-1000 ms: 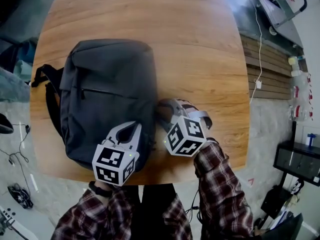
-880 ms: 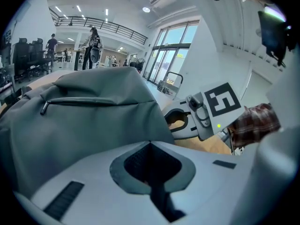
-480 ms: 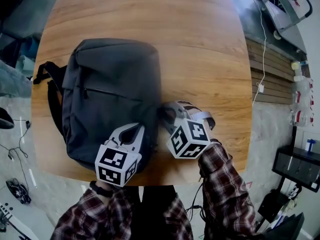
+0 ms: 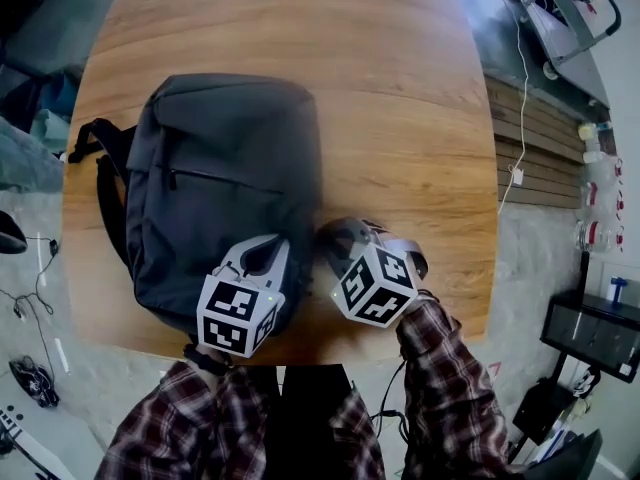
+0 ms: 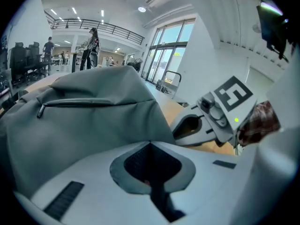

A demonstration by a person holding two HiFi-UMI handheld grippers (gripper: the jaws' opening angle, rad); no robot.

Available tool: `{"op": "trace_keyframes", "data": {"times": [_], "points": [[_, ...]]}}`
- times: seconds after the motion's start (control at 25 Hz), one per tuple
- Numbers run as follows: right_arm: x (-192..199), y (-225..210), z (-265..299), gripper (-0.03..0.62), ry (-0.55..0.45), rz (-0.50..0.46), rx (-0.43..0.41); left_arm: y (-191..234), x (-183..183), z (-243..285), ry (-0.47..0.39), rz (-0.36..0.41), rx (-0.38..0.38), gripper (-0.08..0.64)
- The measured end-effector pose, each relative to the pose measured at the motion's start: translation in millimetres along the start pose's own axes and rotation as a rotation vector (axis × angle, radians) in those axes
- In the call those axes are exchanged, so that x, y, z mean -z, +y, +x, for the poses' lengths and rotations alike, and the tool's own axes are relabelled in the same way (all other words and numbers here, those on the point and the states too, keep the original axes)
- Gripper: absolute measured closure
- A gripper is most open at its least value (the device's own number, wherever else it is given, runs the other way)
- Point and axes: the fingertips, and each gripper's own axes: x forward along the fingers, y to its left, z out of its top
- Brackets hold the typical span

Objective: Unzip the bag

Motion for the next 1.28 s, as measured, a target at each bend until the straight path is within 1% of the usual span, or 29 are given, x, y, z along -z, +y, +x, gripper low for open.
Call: {"op": "trace_keyframes", "data": {"times": [0.08,0.16,0.28,0.4,0.52,0.72,0.88,0.96,1.04,1.08,1.12,1.16,1.2,1.24,1.28], "points": [[8.3,14.4,-4.0,0.583,0.010,0.060,0.015,1.4,-1.4,2.2,-0.006,-0.002,-0.020,0.551],[15.1,23.1,-8.4,0.583,0.008,0.141,0.034,2.3,-5.9,8.1,-0.009,-0.011,-0.037,0.551],[23.1,30.1,-15.1,0.583,-0.009,0.270,0.065,2.0,-14.5,17.2,-0.011,-0.045,-0.048,0.551],[29.1,37.7,-19.3,0.583,-0.017,0.356,0.092,3.0,-23.0,24.9,-0.009,-0.075,-0.050,0.551],[30.3,52.0,-21.1,0.583,-0.013,0.408,0.079,4.3,-27.8,32.0,0.000,-0.080,-0.060,0.551],[23.8,89.7,-21.8,0.582,-0.020,0.498,0.051,0.1,-33.6,41.4,0.025,-0.047,-0.086,0.551],[4.0,129.6,-15.9,0.583,-0.053,0.553,-0.010,2.7,-38.0,47.7,0.032,-0.063,-0.101,0.551],[-1.3,136.0,-12.9,0.583,-0.073,0.557,0.006,4.4,-40.8,51.9,0.028,-0.077,-0.100,0.551],[4.3,129.0,-15.2,0.583,-0.077,0.567,0.041,1.0,-44.2,53.0,0.028,-0.087,-0.061,0.551],[8.5,124.7,-17.9,0.583,-0.071,0.565,0.055,-1.9,-47.1,50.5,0.032,-0.064,-0.027,0.551],[13.0,120.8,-21.1,0.583,-0.063,0.559,0.068,-4.6,-51.0,45.3,0.040,-0.002,0.007,0.551],[18.2,116.9,-24.4,0.583,-0.056,0.554,0.079,-5.7,-55.0,38.2,0.054,0.101,0.035,0.551],[24.2,112.7,-28.0,0.583,-0.050,0.553,0.089,-4.7,-57.1,30.5,0.078,0.230,0.055,0.551],[31.0,108.4,-31.8,0.583,-0.045,0.552,0.101,-1.0,-56.0,22.8,0.116,0.365,0.067,0.551],[38.2,104.2,-35.7,0.583,-0.038,0.551,0.115,5.2,-51.6,15.6,0.165,0.483,0.073,0.551]]}}
